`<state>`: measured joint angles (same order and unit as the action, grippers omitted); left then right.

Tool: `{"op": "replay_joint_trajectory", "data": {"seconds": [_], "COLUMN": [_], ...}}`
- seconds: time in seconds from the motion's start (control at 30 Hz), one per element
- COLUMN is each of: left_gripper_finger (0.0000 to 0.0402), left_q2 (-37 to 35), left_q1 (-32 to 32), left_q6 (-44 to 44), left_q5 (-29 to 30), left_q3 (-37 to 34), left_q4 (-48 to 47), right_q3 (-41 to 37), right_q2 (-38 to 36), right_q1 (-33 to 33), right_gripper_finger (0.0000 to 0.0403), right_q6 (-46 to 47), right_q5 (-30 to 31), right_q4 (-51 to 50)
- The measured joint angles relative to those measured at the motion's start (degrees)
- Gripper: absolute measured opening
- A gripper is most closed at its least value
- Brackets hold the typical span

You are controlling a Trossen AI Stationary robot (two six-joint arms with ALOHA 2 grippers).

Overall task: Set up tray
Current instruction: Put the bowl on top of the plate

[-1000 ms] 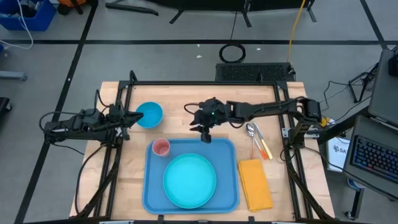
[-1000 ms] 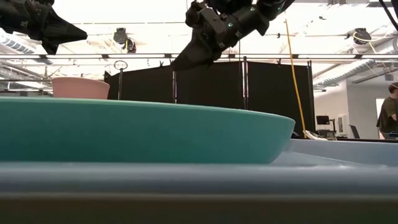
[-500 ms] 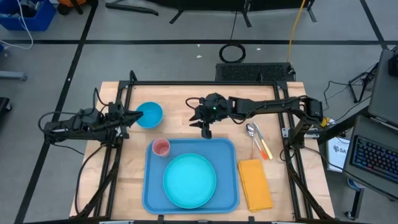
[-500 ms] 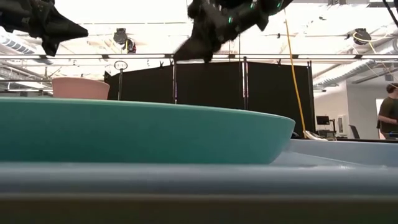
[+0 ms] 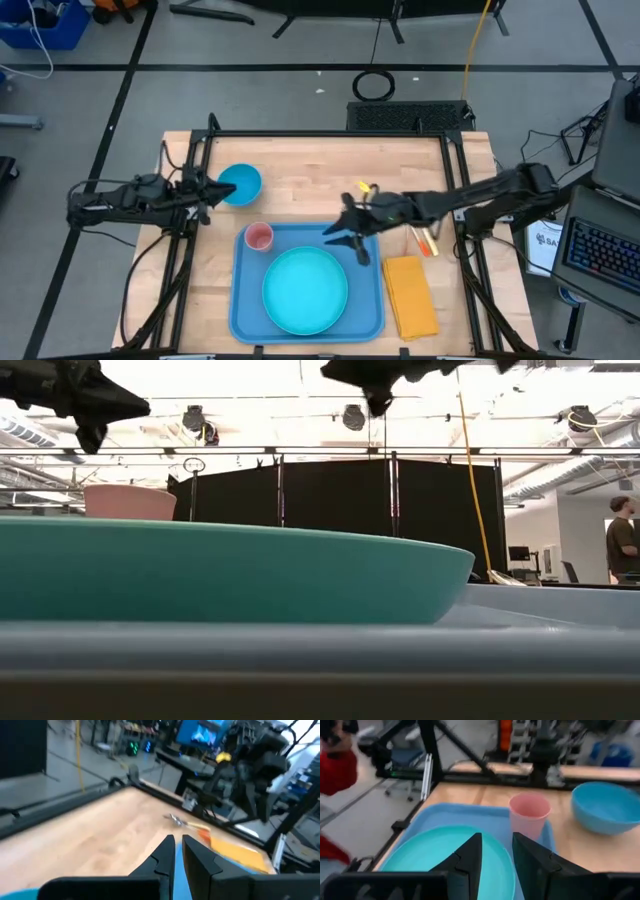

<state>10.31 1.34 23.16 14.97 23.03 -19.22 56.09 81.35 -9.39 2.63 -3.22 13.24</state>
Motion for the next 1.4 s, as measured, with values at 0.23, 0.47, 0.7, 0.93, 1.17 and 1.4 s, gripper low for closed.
{"op": "replay_joint_trajectory", "data": {"seconds": [0.23,0.47,0.7,0.93,1.17,1.4], "left_gripper_finger": [0.0035,0.0035,0.0035,0.0076,0.0162,0.0190], "left_q2": [12.6,26.5,38.7,43.1,43.7,44.9], "left_q1": [-0.1,-3.7,-10.4,-15.2,-15.1,-14.2], "left_q6": [1.3,2.4,0.0,-5.9,-11.7,-13.1], "left_q5": [0.1,7.8,4.0,3.0,-4.0,-10.6], "left_q3": [7.1,19.9,26.3,25.9,25.4,21.9], "left_q4": [-5.1,-26.4,-37.4,-45.3,-45.8,-45.0], "right_q3": [-10.5,-13.6,-13.8,-13.8,-13.8,-13.8], "right_q2": [-7.8,-9.7,-9.4,-9.4,-9.4,-9.2], "right_q1": [-5.4,-7.8,-9.8,-12.1,-12.6,-12.8], "right_gripper_finger": [0.0100,0.0100,0.0100,0.0100,0.0100,0.0100], "right_q6": [3.6,5.9,6.0,6.8,7.2,7.2], "right_q5": [9.4,11.0,11.0,11.0,11.0,11.0], "right_q4": [5.6,5.7,5.8,5.8,5.5,5.4]}}
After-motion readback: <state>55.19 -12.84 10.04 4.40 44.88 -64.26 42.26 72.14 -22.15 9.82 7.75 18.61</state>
